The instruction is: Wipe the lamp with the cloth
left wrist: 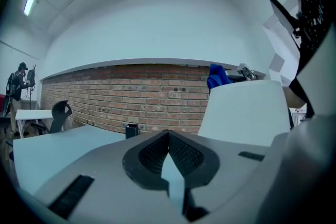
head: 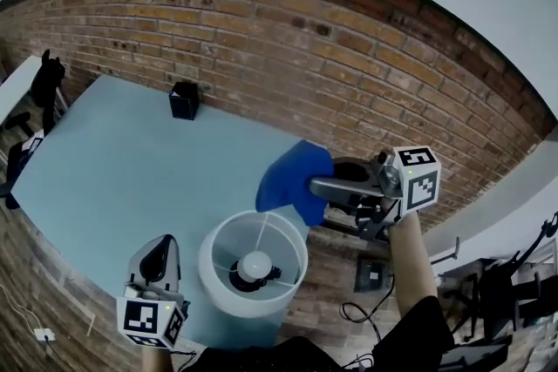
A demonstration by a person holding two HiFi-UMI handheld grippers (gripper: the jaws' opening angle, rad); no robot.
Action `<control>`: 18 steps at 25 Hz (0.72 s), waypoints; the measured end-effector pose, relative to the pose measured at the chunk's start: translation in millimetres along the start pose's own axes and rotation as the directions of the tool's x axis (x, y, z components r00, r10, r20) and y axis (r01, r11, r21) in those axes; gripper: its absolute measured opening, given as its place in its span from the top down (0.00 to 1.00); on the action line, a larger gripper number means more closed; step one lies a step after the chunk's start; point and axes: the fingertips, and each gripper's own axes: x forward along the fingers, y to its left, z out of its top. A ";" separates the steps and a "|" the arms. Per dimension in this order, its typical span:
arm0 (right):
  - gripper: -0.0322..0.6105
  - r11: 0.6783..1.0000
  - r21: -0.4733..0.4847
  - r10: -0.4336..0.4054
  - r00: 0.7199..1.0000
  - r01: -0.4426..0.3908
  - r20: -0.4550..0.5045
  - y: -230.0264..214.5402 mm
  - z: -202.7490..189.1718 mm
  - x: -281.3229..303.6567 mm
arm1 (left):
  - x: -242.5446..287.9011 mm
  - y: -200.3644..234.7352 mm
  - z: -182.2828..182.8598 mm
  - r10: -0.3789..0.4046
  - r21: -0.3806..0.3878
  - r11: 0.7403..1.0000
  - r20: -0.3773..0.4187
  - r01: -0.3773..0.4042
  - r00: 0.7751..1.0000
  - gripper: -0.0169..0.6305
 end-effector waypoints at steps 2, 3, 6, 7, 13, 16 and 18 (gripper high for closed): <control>0.85 0.999 0.010 0.036 0.999 -0.036 -0.018 -0.5 -1.6 14.2 | 2.3 1.9 1.4 0.004 -0.002 1.000 0.017 -0.004 1.000 0.96; 0.85 0.999 0.018 0.036 0.999 -0.035 -0.030 -4.9 -6.1 20.1 | 2.8 2.8 1.0 0.006 0.000 1.000 0.020 -0.006 1.000 0.96; 0.85 0.997 0.071 0.010 0.998 -0.005 -0.067 -25.0 -29.1 32.6 | 2.9 3.1 0.9 0.003 0.002 1.000 0.017 -0.003 1.000 0.96; 0.85 0.996 0.090 0.000 0.997 0.007 -0.077 -31.7 -37.7 35.3 | 2.8 3.9 -0.2 0.004 -0.002 1.000 0.018 -0.004 1.000 0.96; 0.85 0.985 0.164 -0.036 0.992 0.055 -0.119 -65.6 -75.8 44.0 | 3.0 9.2 -13.1 0.014 -0.012 1.000 -0.005 -0.014 1.000 0.96; 0.85 0.984 0.155 -0.056 0.983 0.083 -0.174 -83.3 -97.5 46.3 | 6.7 8.1 -12.0 0.016 0.002 1.000 -0.003 -0.016 1.000 0.96; 0.85 0.985 0.146 -0.057 0.976 0.090 -0.211 -94.5 -112.2 47.2 | 10.8 8.7 -11.7 0.013 0.012 1.000 0.010 -0.014 1.000 0.96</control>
